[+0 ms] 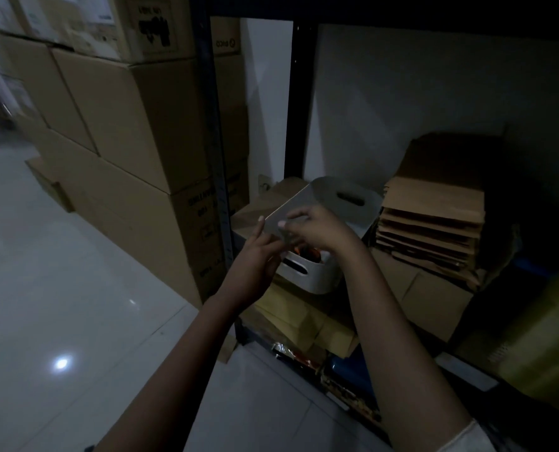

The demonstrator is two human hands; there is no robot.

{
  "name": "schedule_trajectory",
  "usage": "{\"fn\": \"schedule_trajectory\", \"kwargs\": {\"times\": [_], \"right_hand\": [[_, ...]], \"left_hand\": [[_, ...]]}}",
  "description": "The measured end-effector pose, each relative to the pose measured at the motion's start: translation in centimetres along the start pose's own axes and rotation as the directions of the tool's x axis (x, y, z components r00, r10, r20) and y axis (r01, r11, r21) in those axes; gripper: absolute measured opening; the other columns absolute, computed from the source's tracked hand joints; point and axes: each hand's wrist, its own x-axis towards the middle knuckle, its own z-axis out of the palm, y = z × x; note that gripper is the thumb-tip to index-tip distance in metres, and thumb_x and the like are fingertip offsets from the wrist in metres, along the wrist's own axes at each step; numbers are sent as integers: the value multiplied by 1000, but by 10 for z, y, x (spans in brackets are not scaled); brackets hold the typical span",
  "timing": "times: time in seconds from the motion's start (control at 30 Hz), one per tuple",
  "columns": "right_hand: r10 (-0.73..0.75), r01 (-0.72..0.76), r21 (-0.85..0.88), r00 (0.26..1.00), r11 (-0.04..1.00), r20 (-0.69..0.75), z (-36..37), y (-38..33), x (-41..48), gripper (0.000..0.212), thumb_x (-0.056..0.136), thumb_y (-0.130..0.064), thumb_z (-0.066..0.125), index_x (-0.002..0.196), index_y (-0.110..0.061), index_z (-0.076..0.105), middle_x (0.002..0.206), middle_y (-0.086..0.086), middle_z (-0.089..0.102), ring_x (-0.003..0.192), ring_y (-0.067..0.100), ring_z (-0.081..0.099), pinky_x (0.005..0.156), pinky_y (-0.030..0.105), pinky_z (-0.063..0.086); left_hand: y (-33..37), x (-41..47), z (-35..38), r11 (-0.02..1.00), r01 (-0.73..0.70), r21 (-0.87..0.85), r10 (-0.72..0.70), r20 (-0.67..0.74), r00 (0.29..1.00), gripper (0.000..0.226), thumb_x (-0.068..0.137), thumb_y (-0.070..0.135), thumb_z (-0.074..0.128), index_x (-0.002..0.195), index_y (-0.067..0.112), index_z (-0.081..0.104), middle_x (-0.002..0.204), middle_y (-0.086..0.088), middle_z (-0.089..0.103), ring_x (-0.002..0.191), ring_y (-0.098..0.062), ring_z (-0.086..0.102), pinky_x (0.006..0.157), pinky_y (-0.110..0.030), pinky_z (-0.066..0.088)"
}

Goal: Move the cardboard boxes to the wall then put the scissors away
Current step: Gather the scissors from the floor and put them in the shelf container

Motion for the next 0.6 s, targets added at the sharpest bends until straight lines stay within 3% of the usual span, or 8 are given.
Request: {"fn": "schedule_trajectory", "kwargs": {"times": [0.07, 0.17, 0.27, 0.33, 0.47, 0.6], "right_hand": [[-48, 55, -146, 998, 988, 50, 3, -4, -14, 38, 95, -29, 60, 128, -12, 60, 122, 11, 64, 99, 16, 59, 66, 21, 43], [-77, 88, -238, 996, 967, 56, 0, -10, -25, 28, 99, -21, 53, 122, -11, 64, 113, 9, 65, 90, 13, 58, 65, 20, 41], [-83, 100, -290, 994, 952, 70, -4, -10, -28, 25, 98, -19, 52, 117, -10, 66, 99, 6, 62, 72, 3, 52, 57, 13, 38], [-84, 105, -308, 993, 945, 81, -6, -8, -27, 25, 98, -20, 53, 115, -8, 67, 98, 7, 63, 70, 4, 49, 58, 12, 38], [-56, 76, -348, 996, 935, 67, -7, 2, -22, 21, 96, -16, 51, 106, -6, 66, 92, 10, 66, 83, 24, 62, 70, 35, 50], [-44, 49, -409, 999, 911, 23, -14, 13, -15, 20, 93, -15, 52, 102, -4, 67, 96, 19, 66, 88, 31, 62, 73, 39, 48]], "left_hand": [[4, 6, -1, 1000, -8, -29, 7, -15, 1000, 21, 93, 15, 49, 97, 7, 68, 99, 0, 57, 109, -16, 54, 120, -43, 10], [7, 12, 2, 1000, -4, -3, 4, -25, 1000, 20, 92, 12, 49, 90, 5, 68, 88, -5, 57, 96, -13, 56, 121, -46, 11], [7, 12, 5, 999, 23, -32, -23, -28, 999, 15, 88, -4, 59, 97, 3, 68, 94, -10, 61, 106, -15, 52, 121, -47, 8], [8, 13, 2, 999, 10, -51, -12, -35, 999, 18, 88, -7, 59, 100, 4, 68, 96, -14, 62, 107, -15, 52, 122, -44, 4], [21, 26, 7, 986, 134, -101, -132, 29, 991, 30, 92, -2, 54, 119, 5, 63, 114, -15, 59, 141, -23, 27, 121, -46, -2], [40, 39, 17, 984, 122, -128, -124, -1, 992, 30, 88, -8, 49, 114, -2, 63, 106, -21, 61, 123, -26, 43, 118, -37, -12]]}}
